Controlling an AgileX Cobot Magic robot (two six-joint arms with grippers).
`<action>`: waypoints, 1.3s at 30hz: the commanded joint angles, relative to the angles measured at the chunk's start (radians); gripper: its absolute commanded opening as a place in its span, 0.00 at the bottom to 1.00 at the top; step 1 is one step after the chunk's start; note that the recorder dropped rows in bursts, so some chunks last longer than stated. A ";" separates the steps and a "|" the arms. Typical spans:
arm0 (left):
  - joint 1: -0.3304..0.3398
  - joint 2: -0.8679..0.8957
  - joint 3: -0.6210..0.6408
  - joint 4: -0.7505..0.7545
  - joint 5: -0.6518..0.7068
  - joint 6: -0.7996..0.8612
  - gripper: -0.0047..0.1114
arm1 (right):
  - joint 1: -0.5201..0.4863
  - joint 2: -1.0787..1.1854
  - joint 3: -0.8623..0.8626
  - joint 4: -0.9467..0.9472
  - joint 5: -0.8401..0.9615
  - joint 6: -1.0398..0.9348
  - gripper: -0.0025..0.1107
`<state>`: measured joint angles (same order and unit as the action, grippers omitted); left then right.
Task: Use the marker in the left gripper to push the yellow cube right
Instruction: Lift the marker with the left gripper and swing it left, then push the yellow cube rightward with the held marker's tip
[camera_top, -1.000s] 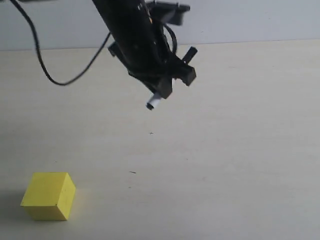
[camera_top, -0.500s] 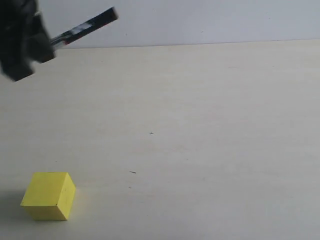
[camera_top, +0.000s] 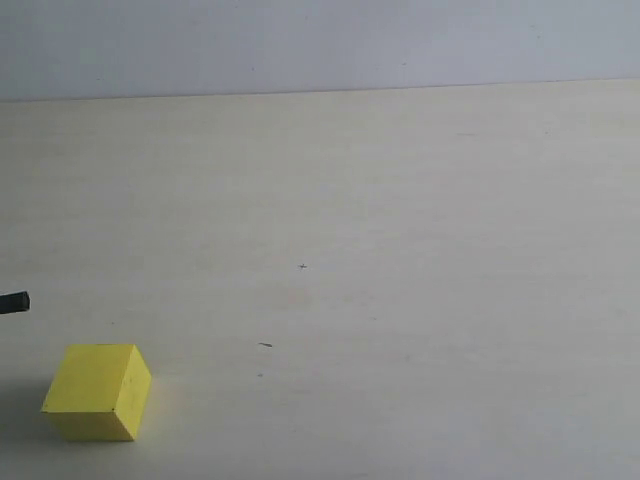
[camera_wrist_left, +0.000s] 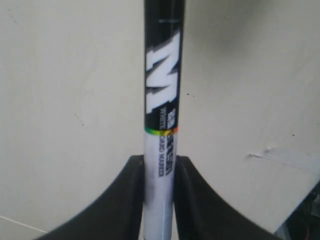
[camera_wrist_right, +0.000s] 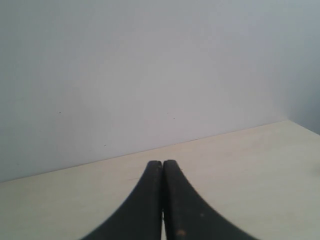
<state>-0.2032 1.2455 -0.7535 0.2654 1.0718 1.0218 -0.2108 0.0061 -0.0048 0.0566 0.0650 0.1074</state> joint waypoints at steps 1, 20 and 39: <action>0.045 0.049 0.046 0.030 -0.159 -0.132 0.04 | 0.002 -0.006 0.005 -0.006 -0.005 -0.005 0.02; 0.056 0.132 0.148 0.062 -0.210 0.052 0.04 | 0.002 -0.006 0.005 -0.003 -0.005 -0.005 0.02; -0.017 0.220 0.156 0.046 -0.215 0.124 0.04 | 0.002 -0.006 0.005 -0.003 -0.005 -0.005 0.02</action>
<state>-0.1874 1.4647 -0.6039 0.3075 0.8768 1.1147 -0.2108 0.0061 -0.0048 0.0566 0.0650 0.1074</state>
